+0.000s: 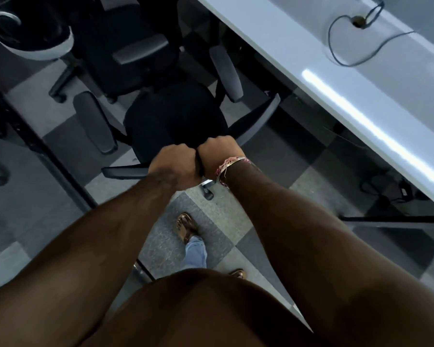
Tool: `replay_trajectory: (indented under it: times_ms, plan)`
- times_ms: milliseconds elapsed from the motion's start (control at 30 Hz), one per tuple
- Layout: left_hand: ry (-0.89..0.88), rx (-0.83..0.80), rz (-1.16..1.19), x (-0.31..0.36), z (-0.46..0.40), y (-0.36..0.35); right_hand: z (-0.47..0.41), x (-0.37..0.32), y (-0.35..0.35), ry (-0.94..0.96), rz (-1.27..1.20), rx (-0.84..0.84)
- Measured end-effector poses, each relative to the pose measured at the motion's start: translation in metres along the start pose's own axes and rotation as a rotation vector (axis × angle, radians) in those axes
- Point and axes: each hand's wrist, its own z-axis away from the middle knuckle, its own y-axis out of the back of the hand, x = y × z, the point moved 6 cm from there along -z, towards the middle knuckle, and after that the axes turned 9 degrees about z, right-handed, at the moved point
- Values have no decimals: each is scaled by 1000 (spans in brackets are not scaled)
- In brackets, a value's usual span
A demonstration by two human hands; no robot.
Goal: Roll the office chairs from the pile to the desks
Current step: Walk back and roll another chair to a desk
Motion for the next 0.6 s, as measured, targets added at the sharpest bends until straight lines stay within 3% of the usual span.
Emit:
replay_trajectory:
  times_ms: [200, 600]
  plan:
    - [-78, -19, 26, 61, 46, -49, 98, 6, -28, -56, -42, -47]
    - [-545, -68, -409, 166, 81, -105, 226, 26, -76, -357, -138, -32]
